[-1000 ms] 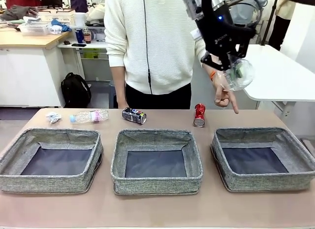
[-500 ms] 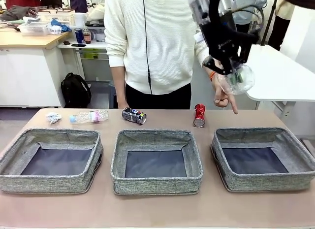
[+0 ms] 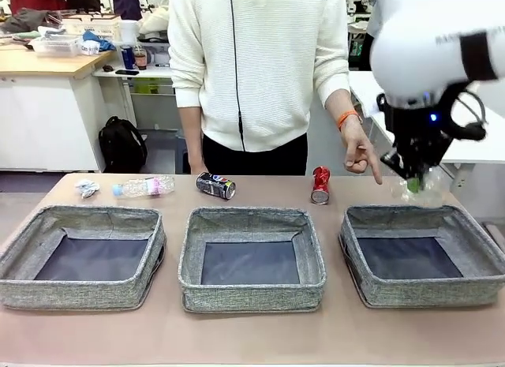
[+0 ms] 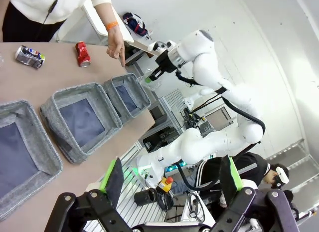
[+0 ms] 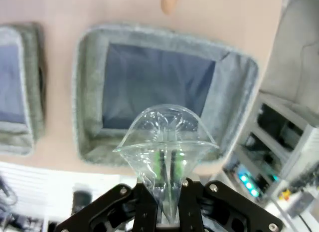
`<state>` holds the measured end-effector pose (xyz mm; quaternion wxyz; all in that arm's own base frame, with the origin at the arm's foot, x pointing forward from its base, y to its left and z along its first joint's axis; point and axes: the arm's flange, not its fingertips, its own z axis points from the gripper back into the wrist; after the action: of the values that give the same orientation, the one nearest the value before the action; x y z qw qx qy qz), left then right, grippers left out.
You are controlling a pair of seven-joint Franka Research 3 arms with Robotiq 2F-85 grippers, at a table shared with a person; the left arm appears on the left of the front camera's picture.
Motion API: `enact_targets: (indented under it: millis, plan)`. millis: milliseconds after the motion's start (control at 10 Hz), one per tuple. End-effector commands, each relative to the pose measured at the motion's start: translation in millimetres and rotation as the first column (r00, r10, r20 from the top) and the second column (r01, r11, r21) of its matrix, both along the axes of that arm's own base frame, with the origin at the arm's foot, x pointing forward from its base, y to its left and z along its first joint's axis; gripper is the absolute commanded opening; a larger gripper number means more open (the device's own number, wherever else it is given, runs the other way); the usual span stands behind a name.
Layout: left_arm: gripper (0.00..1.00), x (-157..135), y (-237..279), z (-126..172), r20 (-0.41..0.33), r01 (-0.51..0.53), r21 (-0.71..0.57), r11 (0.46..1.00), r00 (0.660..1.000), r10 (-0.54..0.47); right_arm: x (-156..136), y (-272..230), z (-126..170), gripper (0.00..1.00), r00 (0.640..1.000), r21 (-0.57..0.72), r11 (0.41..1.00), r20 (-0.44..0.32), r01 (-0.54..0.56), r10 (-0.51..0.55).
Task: Sort the waste into the appropriate baskets.
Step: Place the picked waste into the Fabric basket indicated by the person.
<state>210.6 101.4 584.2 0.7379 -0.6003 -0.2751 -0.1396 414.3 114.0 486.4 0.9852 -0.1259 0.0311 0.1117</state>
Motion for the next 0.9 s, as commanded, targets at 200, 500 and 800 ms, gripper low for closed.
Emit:
enact_targets:
  millis: [200,500,800]
  plan:
    - [1.0,0.6,-1.1,2.6,0.029,0.009,-0.012,1.0,1.0,-0.009,1.3,-49.5,-35.3,0.08,0.998,0.162,0.986,-0.033,0.049,-0.044]
    - [1.0,0.6,-1.1,2.6,0.029,0.009,-0.012,1.0,1.0,-0.009,4.2,-55.4,-37.4,0.08,0.993,0.178,0.977,-0.025,0.12,-0.117]
    - [1.0,0.6,-1.1,2.6,0.029,0.009,-0.012,1.0,1.0,-0.009,5.4,-54.0,-35.5,0.67,0.991,0.192,0.973,-0.012,0.131,-0.131]
